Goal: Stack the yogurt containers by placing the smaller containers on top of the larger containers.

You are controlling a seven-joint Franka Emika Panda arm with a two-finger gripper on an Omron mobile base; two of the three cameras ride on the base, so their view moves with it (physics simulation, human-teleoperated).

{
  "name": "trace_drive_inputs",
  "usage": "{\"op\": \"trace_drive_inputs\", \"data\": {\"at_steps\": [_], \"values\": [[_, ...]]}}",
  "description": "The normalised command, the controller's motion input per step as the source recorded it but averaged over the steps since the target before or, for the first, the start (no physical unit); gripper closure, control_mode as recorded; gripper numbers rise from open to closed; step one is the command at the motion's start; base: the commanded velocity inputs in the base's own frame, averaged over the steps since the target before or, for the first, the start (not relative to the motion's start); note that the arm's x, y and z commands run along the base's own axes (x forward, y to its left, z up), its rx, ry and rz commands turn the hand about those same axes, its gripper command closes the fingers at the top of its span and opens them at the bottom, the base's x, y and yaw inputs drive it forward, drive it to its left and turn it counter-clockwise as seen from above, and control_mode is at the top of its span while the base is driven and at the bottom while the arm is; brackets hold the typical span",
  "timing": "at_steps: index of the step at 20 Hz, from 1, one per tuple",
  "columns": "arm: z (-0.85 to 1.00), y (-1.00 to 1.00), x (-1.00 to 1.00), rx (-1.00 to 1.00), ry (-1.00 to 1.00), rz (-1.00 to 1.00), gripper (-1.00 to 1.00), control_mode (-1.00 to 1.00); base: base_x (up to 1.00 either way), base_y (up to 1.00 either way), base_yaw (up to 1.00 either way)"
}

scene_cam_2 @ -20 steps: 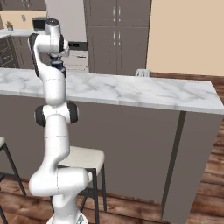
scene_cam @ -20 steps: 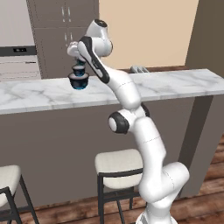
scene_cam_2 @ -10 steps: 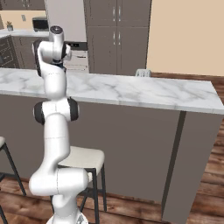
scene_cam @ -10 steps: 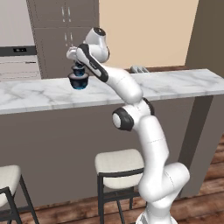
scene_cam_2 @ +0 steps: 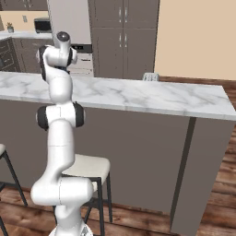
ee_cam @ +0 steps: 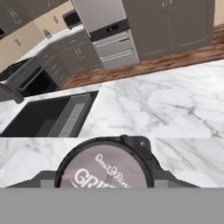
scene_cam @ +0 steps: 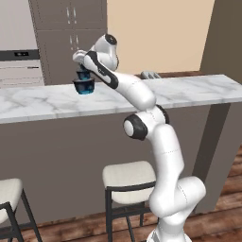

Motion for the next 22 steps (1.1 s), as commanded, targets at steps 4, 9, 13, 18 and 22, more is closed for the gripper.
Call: {"op": "trace_drive_inputs", "data": {"at_steps": [4, 9, 13, 18, 22], "values": [[0.11, 0.00, 0.19, -0.01, 0.16, 0.00, 1.00, -1.00, 0.00, 0.00, 0.00], [0.17, 0.00, 0.00, -0.03, 0.17, 0.00, 1.00, -1.00, 0.00, 0.00, 0.00], [0.24, 0.00, 0.00, -0.03, 0.13, 0.00, -1.00, -1.00, 0.00, 0.00, 0.00], [0.15, 0.00, 0.00, -0.03, 0.11, 0.00, -1.00, -1.00, 0.00, 0.00, 0.00], [0.15, 0.00, 0.00, -0.02, 0.10, 0.00, -1.00, -1.00, 0.00, 0.00, 0.00]]}}
